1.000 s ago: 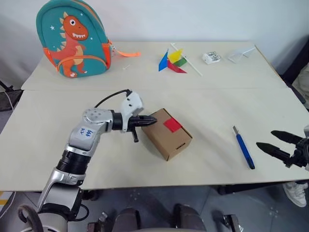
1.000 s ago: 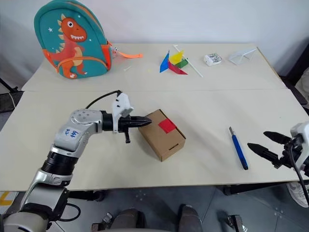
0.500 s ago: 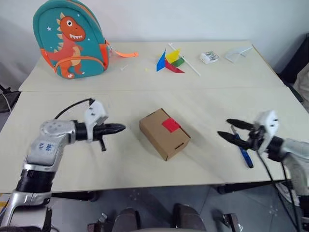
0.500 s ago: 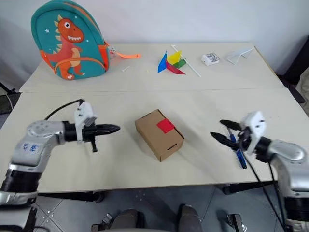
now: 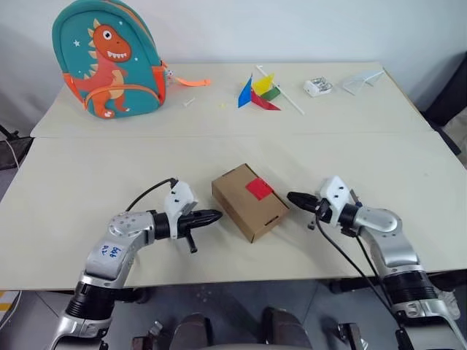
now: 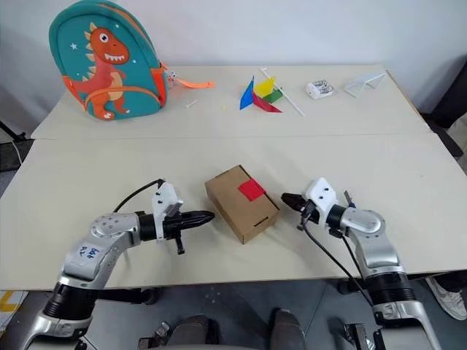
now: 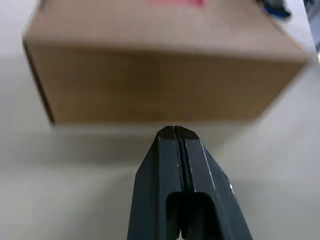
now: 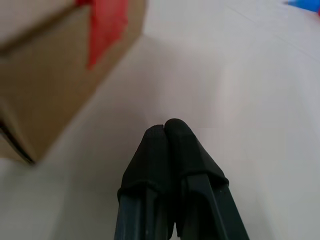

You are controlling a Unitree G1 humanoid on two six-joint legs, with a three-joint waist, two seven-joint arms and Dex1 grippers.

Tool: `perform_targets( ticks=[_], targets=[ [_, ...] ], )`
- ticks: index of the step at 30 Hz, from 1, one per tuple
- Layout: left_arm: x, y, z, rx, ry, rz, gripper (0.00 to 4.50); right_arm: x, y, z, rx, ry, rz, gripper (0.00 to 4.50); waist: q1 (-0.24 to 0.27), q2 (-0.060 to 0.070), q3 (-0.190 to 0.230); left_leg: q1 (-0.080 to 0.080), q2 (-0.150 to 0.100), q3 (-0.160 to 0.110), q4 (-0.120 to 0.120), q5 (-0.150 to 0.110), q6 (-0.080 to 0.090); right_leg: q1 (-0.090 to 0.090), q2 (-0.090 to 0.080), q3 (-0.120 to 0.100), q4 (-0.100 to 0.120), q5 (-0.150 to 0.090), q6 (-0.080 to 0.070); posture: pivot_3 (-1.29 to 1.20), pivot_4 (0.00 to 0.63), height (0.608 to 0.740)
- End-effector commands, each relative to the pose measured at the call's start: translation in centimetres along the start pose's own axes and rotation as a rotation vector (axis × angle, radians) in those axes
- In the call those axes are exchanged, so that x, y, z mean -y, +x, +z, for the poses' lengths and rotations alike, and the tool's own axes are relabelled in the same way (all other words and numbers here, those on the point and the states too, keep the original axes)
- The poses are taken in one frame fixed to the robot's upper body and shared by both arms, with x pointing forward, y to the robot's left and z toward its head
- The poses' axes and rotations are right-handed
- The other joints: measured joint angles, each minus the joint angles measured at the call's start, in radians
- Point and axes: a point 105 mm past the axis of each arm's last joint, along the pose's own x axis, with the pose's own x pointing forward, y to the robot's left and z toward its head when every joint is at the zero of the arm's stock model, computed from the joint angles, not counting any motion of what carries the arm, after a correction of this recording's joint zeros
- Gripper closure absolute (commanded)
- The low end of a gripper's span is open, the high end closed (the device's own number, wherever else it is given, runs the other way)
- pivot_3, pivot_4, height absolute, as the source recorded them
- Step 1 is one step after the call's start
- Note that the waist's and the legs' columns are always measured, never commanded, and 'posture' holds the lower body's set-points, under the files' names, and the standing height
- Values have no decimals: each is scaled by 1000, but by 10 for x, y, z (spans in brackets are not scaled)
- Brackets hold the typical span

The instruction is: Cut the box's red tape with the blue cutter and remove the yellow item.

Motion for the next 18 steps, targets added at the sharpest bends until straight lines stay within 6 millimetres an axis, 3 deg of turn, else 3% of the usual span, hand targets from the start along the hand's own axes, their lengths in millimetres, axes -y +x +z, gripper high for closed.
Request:
perform_targets(
  ticks=[1,5,9,13,18],
  targets=[
    [1,4,8,12,45,16,4500,-19,3,23,71,-22,103,4398,0,0,0,0,0,0,0,0,0,0,0,0,0,0,0,0,150,740],
    [-9,5,8,-1,61,58,4500,-47,-1,37,80,32,233,4398,3,0,0,1,0,0,-2,0,0,0,0,0,0,0,0,0,150,740],
    [-15,5,4,-23,69,65,4500,-71,-6,38,28,86,336,4398,8,0,0,1,0,0,-2,0,0,0,0,0,-1,0,0,0,150,740],
    [-14,7,3,-34,76,36,4500,-75,-7,32,-12,102,313,4398,8,0,0,1,0,0,-2,0,0,0,0,0,-1,0,0,0,150,740],
    [-4,4,-1,-46,56,-33,4500,-64,-10,12,-106,81,220,4398,9,0,0,1,0,0,-2,0,0,0,0,0,-1,0,0,0,150,740]
  ],
)
